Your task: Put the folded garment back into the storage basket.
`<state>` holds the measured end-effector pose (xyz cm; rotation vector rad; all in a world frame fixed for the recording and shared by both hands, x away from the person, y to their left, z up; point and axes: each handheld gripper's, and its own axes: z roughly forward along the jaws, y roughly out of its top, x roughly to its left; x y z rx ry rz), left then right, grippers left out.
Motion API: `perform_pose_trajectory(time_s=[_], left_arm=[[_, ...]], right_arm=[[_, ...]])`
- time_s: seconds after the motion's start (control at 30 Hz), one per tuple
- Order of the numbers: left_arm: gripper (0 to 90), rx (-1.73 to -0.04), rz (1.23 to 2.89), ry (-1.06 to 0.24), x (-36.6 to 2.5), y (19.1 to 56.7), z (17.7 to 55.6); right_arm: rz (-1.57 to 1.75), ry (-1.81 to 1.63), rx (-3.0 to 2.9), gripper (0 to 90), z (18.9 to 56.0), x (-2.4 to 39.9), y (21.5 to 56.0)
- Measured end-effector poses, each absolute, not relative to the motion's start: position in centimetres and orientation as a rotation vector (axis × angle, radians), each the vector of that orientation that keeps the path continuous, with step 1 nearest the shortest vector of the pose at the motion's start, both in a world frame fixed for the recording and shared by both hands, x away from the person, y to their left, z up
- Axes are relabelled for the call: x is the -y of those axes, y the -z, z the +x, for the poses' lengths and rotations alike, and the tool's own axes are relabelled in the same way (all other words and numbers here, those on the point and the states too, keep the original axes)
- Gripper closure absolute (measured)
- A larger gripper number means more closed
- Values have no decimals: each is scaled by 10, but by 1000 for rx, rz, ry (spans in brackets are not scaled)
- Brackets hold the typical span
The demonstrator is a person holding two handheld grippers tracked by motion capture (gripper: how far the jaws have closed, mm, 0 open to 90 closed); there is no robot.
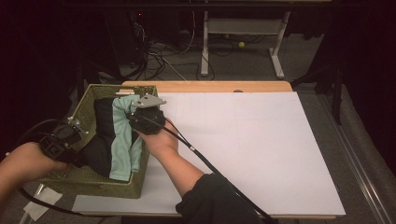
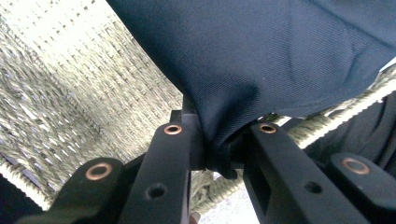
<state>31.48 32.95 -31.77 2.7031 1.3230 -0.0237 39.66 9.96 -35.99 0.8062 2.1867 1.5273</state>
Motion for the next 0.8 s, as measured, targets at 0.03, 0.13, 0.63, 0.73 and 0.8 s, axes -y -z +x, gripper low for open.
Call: perform_pose_trajectory(time_s=[0.03,0.13,0.63,0.73,0.8], left_arm=[[792,-1328,2701,26,-331,319,315],[792,-1341,2701,22,-335,320,317],[791,-1306,2703,64,-338,333,316],[791,-1290,2704,87,-337,335,311],[791,-1283,2708,90,-335,336,309]], right_arm=[[806,-1524,-2188,668,397,-101,361],[816,-1529,-2190,668,399,-106,364],[818,-1499,-2211,663,397,-110,372],[801,-1494,-2220,661,392,-108,371],[797,-1495,-2225,660,390,-106,370]])
